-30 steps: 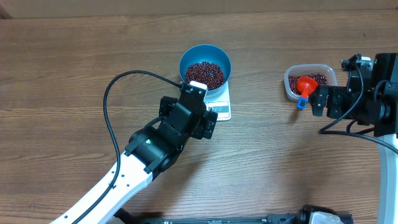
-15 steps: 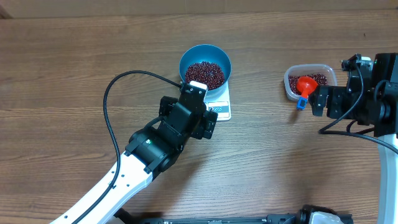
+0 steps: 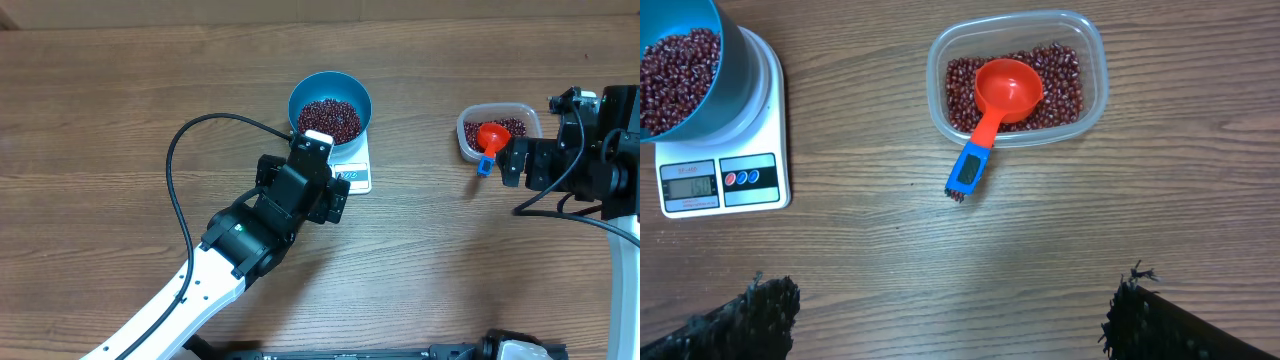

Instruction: Scoop item into bowl and weigh 150g on scale

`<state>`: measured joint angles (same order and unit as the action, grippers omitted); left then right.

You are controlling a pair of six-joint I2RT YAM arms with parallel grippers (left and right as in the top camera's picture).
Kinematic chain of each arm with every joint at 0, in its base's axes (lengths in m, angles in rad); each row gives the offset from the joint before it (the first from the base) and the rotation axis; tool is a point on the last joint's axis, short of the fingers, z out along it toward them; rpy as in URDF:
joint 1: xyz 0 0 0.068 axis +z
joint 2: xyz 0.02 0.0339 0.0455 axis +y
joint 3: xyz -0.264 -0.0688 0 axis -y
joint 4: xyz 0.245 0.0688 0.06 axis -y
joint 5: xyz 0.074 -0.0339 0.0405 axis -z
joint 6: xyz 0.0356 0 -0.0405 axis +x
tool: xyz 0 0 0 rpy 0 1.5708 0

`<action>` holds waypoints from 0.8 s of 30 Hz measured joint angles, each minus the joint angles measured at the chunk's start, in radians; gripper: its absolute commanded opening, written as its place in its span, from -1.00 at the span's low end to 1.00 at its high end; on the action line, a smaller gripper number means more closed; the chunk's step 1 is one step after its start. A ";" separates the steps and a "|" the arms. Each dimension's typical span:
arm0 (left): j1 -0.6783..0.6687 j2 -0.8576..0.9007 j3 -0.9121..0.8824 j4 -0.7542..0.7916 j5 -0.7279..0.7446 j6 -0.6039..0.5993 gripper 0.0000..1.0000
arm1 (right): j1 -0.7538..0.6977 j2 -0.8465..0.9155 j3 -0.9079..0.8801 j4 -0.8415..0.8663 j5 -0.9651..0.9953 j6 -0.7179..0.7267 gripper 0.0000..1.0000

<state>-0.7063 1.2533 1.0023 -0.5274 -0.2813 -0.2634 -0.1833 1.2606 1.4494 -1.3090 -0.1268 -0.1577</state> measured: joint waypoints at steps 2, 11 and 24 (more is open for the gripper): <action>0.000 0.000 0.000 0.000 0.000 0.000 0.99 | 0.000 0.000 0.000 0.000 0.000 0.000 1.00; 0.000 0.000 0.000 0.000 0.000 0.000 0.99 | 0.000 0.000 0.000 0.000 0.000 0.000 1.00; 0.000 0.027 0.000 0.000 0.000 0.000 0.99 | 0.000 0.000 0.000 0.000 0.000 0.000 1.00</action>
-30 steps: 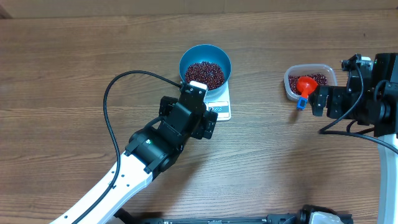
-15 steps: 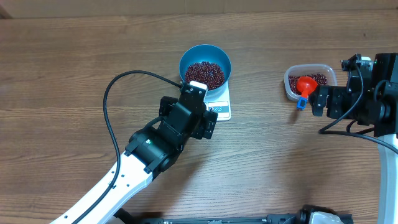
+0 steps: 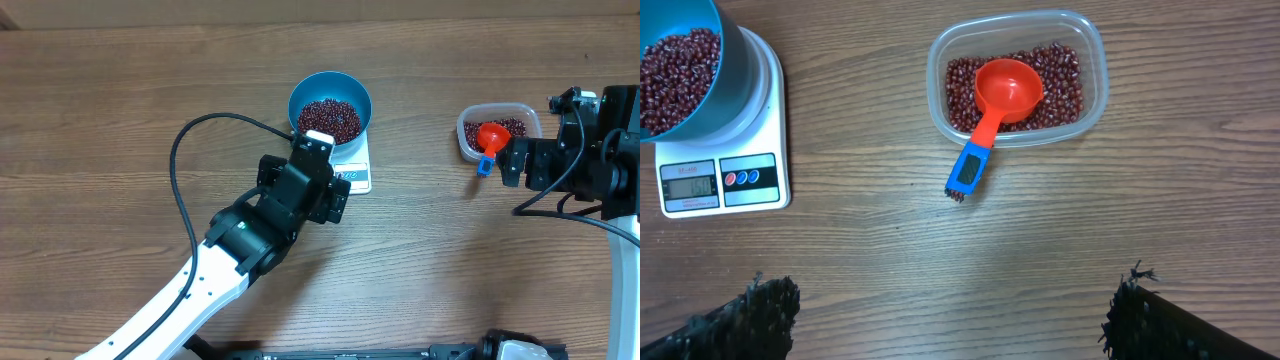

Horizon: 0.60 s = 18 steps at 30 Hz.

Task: Scoop item into bowl and weigh 150g on scale
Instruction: 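Move the left gripper down in front of the scale display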

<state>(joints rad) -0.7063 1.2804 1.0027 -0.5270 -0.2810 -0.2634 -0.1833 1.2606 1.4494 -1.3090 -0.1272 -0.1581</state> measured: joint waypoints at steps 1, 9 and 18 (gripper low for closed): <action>0.000 0.012 0.000 0.000 0.000 0.000 0.99 | 0.000 0.000 0.000 0.000 0.000 0.000 1.00; 0.000 0.173 0.000 0.002 0.039 -0.076 0.99 | 0.000 0.000 0.000 0.000 0.000 0.000 1.00; -0.001 0.435 0.000 0.028 0.050 -0.350 0.99 | 0.000 0.000 0.000 0.000 0.000 0.000 1.00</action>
<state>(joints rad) -0.7071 1.7153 1.0023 -0.4992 -0.2314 -0.6136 -0.1833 1.2606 1.4494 -1.3090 -0.1268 -0.1581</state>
